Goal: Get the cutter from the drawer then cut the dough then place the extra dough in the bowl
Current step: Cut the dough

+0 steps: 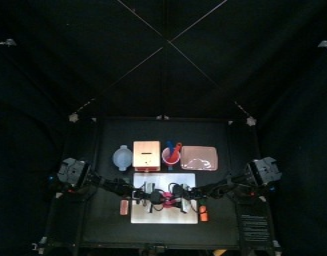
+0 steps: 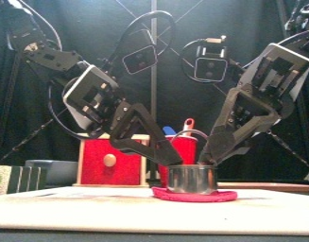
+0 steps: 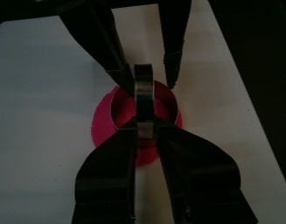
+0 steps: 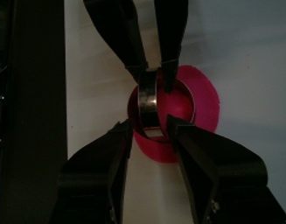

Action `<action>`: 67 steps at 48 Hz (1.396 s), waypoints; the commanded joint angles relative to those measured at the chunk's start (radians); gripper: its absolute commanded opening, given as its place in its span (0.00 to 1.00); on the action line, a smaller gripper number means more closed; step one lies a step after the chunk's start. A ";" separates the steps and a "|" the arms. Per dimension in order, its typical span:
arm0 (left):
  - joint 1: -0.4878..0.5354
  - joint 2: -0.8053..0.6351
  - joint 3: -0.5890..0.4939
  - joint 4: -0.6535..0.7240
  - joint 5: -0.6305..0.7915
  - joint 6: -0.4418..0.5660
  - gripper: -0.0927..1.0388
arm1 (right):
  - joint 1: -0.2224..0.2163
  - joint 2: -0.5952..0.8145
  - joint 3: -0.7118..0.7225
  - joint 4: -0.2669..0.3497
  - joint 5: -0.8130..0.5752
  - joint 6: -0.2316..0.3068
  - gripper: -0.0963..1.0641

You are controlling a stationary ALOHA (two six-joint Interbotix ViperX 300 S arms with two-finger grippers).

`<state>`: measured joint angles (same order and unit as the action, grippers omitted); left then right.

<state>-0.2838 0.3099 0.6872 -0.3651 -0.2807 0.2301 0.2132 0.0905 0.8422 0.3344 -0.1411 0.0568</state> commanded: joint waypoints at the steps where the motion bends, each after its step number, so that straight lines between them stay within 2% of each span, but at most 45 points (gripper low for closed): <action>1: -0.028 -0.014 0.061 -0.034 -0.006 -0.006 0.61 | -0.006 -0.025 -0.003 -0.002 0.012 0.002 0.75; 11: -0.029 -0.061 0.063 -0.037 -0.069 -0.005 0.62 | -0.009 -0.071 -0.003 -0.003 0.011 0.000 0.75; 24: -0.023 -0.060 0.061 -0.043 -0.109 -0.005 0.80 | -0.009 -0.075 -0.012 -0.006 0.008 0.000 0.75; 48: 0.018 -0.104 -0.011 0.026 -0.144 0.029 0.81 | -0.023 -0.075 -0.012 -0.012 0.008 0.000 0.75; 61: 0.020 -0.172 0.040 0.025 -0.144 0.034 0.81 | -0.028 -0.077 -0.014 -0.014 0.015 -0.002 0.75; 67: 0.020 -0.213 0.095 0.008 -0.144 0.031 0.81 | -0.031 -0.078 -0.018 -0.012 0.015 -0.002 0.75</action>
<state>-0.2669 0.1350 0.7731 -0.3451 -0.4172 0.2623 0.1871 0.0506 0.8422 0.3221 -0.1227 0.0568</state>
